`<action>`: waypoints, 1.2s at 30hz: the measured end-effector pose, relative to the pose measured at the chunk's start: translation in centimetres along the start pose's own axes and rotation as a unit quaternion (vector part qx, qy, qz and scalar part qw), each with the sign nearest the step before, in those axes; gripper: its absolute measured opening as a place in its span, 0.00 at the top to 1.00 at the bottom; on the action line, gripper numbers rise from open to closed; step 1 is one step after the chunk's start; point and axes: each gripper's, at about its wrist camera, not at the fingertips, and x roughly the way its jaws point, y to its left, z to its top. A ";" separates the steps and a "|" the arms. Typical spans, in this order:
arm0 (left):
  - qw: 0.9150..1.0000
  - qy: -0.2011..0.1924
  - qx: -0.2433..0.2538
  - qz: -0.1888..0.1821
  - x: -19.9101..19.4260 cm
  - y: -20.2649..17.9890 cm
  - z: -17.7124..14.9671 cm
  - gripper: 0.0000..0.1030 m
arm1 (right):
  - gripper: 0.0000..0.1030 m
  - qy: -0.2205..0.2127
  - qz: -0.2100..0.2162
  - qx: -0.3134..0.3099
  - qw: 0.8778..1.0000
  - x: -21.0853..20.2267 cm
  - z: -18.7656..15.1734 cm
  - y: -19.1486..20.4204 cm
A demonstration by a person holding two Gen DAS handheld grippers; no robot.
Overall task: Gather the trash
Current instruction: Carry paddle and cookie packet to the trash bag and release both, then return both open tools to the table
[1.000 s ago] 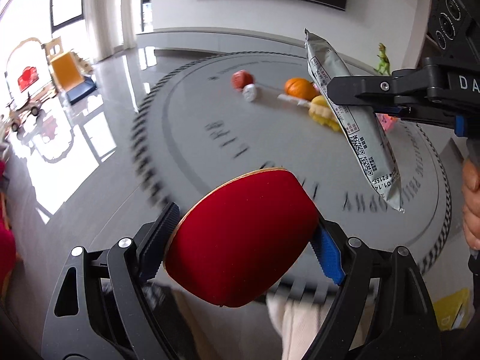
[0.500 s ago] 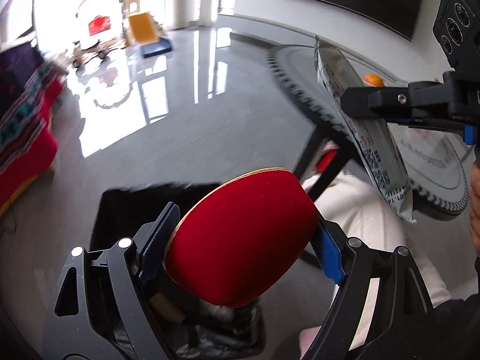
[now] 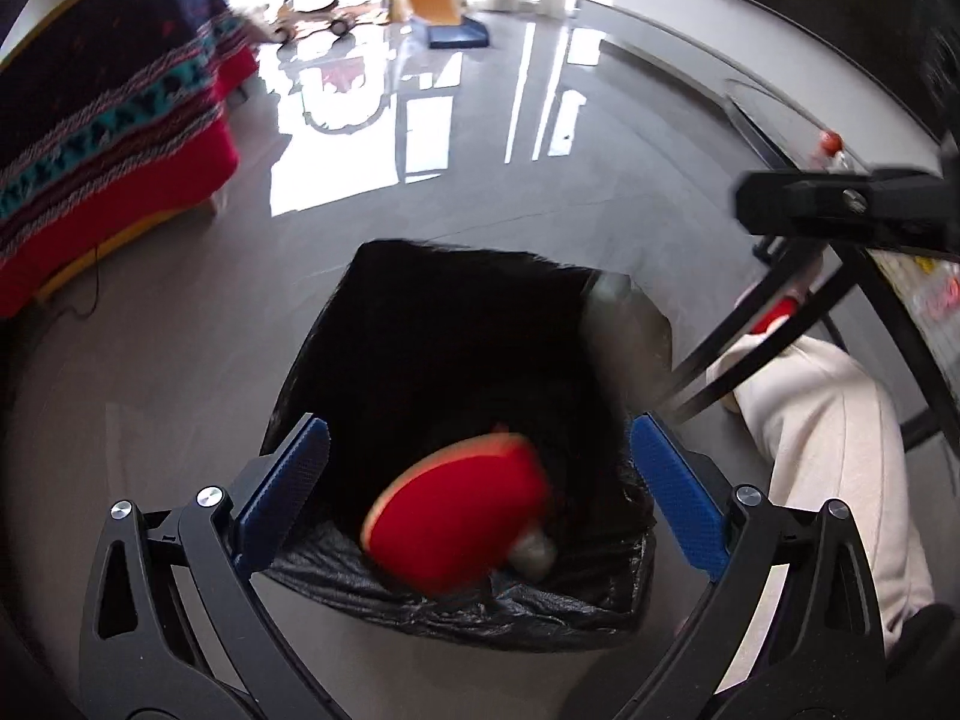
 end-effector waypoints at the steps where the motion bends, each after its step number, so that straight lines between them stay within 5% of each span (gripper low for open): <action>1: 1.000 0.002 -0.008 -0.001 0.1 0.4 -0.1 0.06 | 0.38 0.000 -0.003 0.001 1.000 -0.1 -0.1 -0.1; 6: 0.999 0.006 -0.031 -0.019 0.1 1.3 -0.7 0.06 | 0.31 -0.018 -0.016 0.004 1.000 -1.6 -0.6 -0.7; 19: 0.999 -0.001 0.000 -0.042 -0.5 -1.8 0.7 0.06 | 0.30 -0.032 -0.004 0.032 0.999 -3.5 -1.2 -3.1; 36: 0.987 -0.016 0.118 -0.110 0.1 -15.5 7.8 0.06 | 0.27 -0.108 -0.070 0.096 0.987 -12.5 -2.6 -13.9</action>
